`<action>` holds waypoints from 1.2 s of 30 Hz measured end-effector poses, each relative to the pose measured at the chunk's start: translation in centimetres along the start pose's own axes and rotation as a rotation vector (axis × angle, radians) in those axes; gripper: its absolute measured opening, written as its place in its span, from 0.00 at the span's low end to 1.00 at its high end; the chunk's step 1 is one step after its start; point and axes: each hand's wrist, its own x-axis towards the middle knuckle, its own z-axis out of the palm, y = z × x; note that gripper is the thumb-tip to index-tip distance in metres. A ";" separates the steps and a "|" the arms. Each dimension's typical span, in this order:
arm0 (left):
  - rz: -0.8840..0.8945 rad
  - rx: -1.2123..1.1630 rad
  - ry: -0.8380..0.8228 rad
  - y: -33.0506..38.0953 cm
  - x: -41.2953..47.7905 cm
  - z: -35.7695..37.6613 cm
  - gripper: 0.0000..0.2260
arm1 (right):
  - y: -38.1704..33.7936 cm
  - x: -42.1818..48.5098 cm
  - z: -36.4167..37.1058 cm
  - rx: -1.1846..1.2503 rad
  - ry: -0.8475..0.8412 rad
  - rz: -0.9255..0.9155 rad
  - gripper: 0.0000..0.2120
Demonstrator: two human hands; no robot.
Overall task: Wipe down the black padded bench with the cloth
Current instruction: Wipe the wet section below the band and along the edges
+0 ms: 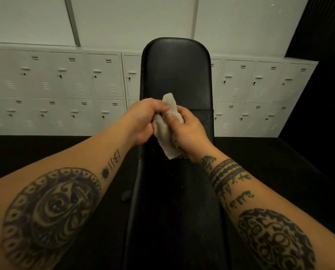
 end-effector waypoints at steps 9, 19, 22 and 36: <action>0.139 0.546 0.519 -3.3 1.6 -5.3 0.15 | 6.3 -2.7 -0.8 -0.473 0.093 0.146 0.15; -0.104 0.513 0.334 -7.4 4.3 -5.6 0.18 | 4.0 3.9 1.0 -0.848 0.143 -0.030 0.18; -0.101 0.503 0.326 -7.5 4.7 -5.8 0.12 | 4.7 4.1 4.4 -0.847 0.024 -0.146 0.16; -0.224 0.376 0.325 -6.8 4.7 -5.6 0.14 | 6.6 2.7 -0.6 -1.133 0.065 -0.201 0.14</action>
